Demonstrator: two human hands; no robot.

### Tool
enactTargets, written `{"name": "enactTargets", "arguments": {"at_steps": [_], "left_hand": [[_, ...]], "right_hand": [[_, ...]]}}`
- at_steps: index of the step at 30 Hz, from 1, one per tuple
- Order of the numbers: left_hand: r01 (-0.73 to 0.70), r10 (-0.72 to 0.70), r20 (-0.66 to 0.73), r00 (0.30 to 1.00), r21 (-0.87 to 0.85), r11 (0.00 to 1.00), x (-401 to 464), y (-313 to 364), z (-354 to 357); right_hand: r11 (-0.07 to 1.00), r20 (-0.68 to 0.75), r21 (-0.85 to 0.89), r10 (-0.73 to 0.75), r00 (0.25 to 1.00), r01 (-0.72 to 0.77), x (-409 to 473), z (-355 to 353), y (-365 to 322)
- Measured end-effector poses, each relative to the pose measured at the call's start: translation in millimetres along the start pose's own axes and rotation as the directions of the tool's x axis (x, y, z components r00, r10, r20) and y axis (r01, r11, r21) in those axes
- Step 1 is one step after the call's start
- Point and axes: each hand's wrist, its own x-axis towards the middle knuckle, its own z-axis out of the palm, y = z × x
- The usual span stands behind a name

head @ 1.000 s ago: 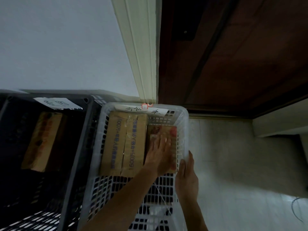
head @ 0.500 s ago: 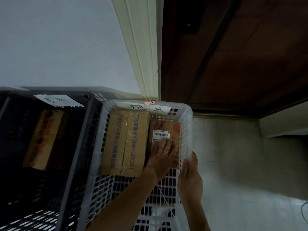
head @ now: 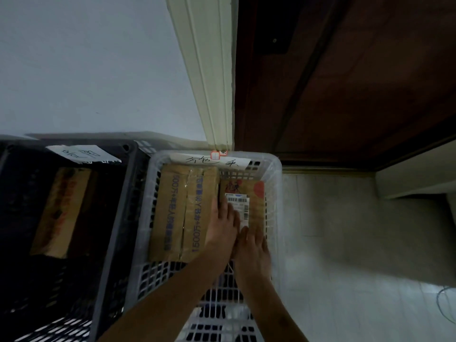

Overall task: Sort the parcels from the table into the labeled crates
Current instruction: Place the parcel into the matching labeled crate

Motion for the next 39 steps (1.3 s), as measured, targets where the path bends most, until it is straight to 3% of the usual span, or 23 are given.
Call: {"name": "enactTargets", "arguments": {"at_steps": [4,7,23,31,34,37,39], "left_hand": [[0.014,-0.013,0.029,0.999,-0.022,1.000,-4,-7,6],[-0.004,0.004,0.020,1.000,0.000,1.000,-3,-7,7],[-0.008,0.008,-0.012,1.000,-0.018,1.000,-5,-7,3],[-0.024,0.022,-0.030,0.999,-0.065,0.998,-10,-7,8],[-0.091,0.065,-0.136,0.989,-0.194,0.977,-12,-15,15],[-0.136,-0.002,-0.335,0.942,-0.385,0.913,-17,-27,27],[-0.083,-0.077,-0.331,0.941,-0.444,0.892,-20,-34,34]], "right_hand": [[0.991,0.091,-0.112,0.089,0.992,-0.079,25,11,5],[0.991,0.104,-0.097,0.102,0.989,-0.092,37,10,4],[0.995,-0.071,-0.086,0.052,0.996,-0.058,53,20,17],[0.991,-0.044,-0.119,0.055,0.998,-0.060,60,23,12],[0.996,-0.037,-0.087,0.034,0.999,-0.037,60,25,13],[0.998,-0.012,-0.060,-0.001,1.000,0.000,59,27,17],[1.000,-0.030,0.026,0.006,1.000,-0.005,59,26,19]]}}
